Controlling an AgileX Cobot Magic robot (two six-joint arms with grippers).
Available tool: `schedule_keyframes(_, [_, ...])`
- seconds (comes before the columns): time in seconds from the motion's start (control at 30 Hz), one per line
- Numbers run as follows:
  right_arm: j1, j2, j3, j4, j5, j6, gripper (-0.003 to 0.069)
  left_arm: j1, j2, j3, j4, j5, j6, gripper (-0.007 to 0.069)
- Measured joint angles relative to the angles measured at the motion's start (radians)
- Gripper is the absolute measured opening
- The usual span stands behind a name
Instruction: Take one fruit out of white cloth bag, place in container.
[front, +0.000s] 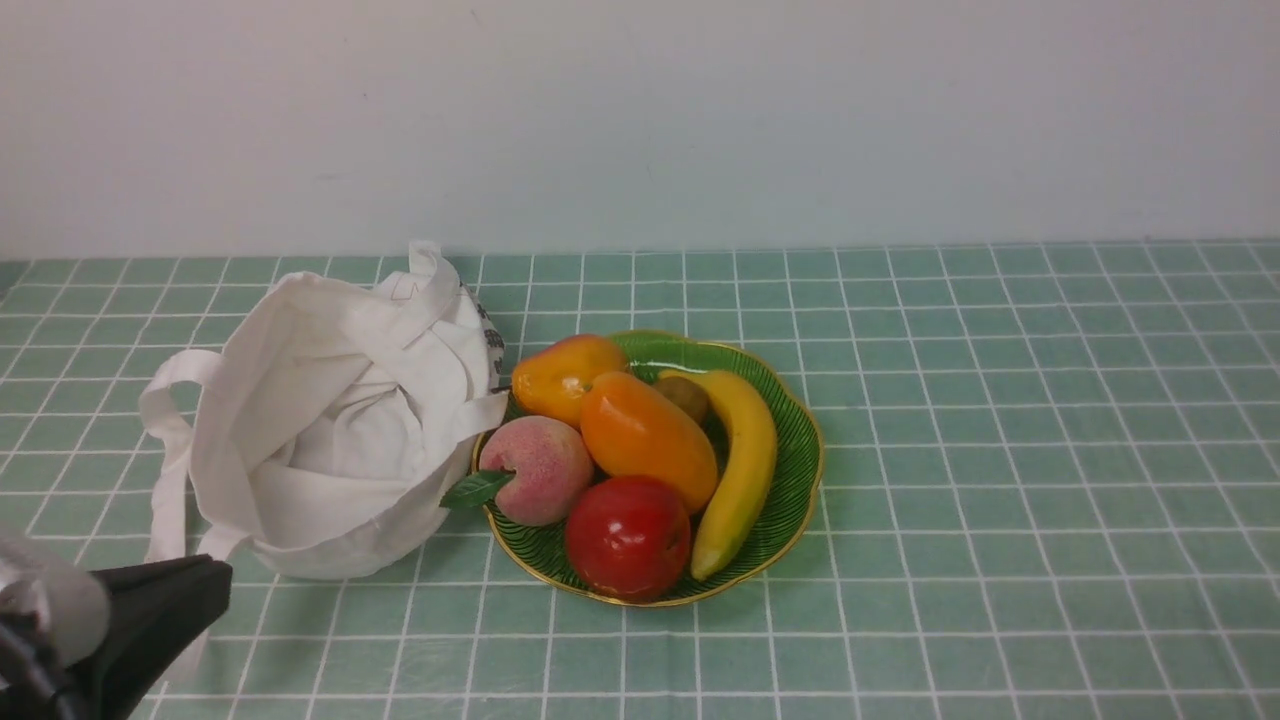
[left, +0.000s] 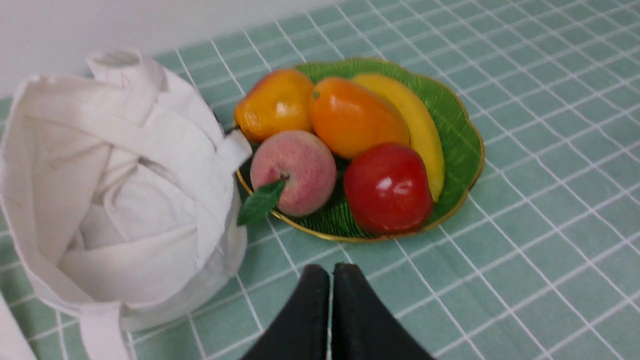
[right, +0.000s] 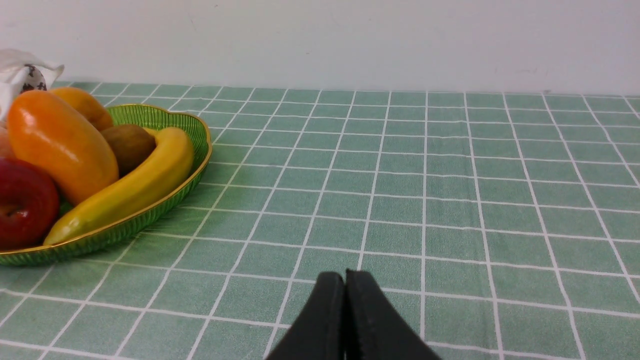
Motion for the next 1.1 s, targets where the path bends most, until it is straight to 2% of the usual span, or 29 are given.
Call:
schedule_keyframes(0.1, [0.000,0.000,0.000,0.000,0.000,0.000,-0.0015,0.045,-0.098,0.069,0.015,-0.066,0.000,-0.0008])
schedule_keyframes(0.2, [0.000,0.000,0.000,0.000,0.000,0.000,-0.0015,0.152,-0.227,0.178,0.024,-0.122,0.000,-0.0008])
schedule_keyframes(0.3, [0.000,0.000,0.000,0.000,0.000,0.000,-0.0015,0.241,-0.327,0.248,0.024,-0.136,0.000,-0.0008])
schedule_keyframes(0.33, [0.000,0.000,0.000,0.000,0.000,0.000,-0.0015,0.308,-0.400,0.314,0.024,-0.143,0.000,-0.0008])
schedule_keyframes(0.5, [0.000,0.000,0.000,-0.001,0.000,0.000,-0.0015,0.411,-0.453,0.418,0.024,-0.147,-0.001,-0.0008])
schedule_keyframes(0.7, [0.000,0.000,0.000,0.000,0.000,0.000,-0.0015,0.415,-0.453,0.450,0.064,-0.143,-0.040,-0.0008])
schedule_keyframes(0.8, [0.000,0.000,0.000,0.000,0.000,0.000,-0.0015,0.385,-0.453,0.465,0.109,-0.145,-0.076,-0.0008])
schedule_keyframes(0.93, [0.000,0.000,0.000,0.000,0.000,0.000,-0.0015,0.317,-0.453,0.492,0.181,-0.132,-0.185,-0.0008])
schedule_keyframes(1.1, [0.000,0.000,0.000,-0.001,0.000,0.000,-0.0015,0.302,-0.453,0.492,0.192,-0.123,-0.209,-0.0008])
